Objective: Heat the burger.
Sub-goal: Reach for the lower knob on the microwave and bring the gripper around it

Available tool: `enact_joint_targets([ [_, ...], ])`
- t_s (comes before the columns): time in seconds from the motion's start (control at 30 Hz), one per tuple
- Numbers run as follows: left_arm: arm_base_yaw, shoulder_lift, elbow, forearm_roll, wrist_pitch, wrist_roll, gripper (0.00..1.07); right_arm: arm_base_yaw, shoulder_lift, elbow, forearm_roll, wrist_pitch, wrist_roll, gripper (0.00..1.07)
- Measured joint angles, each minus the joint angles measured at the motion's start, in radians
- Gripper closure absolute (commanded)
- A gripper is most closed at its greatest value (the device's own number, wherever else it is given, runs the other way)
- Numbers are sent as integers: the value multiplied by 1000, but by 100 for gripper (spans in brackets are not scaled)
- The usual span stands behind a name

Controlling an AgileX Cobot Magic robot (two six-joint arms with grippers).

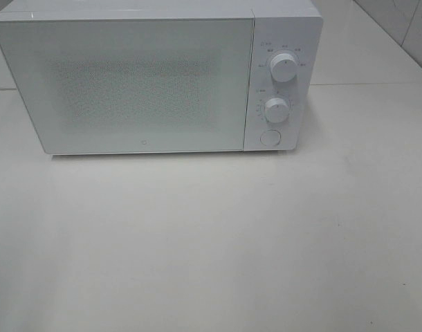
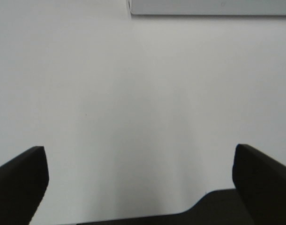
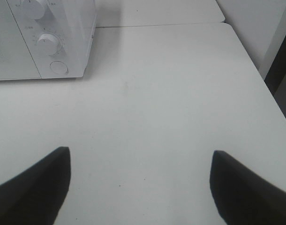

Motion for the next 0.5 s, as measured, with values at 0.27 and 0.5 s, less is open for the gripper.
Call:
enact_joint_targets([
  [0.27, 129, -215, 1, 0, 0, 0, 7, 0, 0, 0, 0, 0, 0, 31],
  [0.5, 139, -257, 1, 0, 0, 0, 7, 0, 0, 0, 0, 0, 0, 31],
])
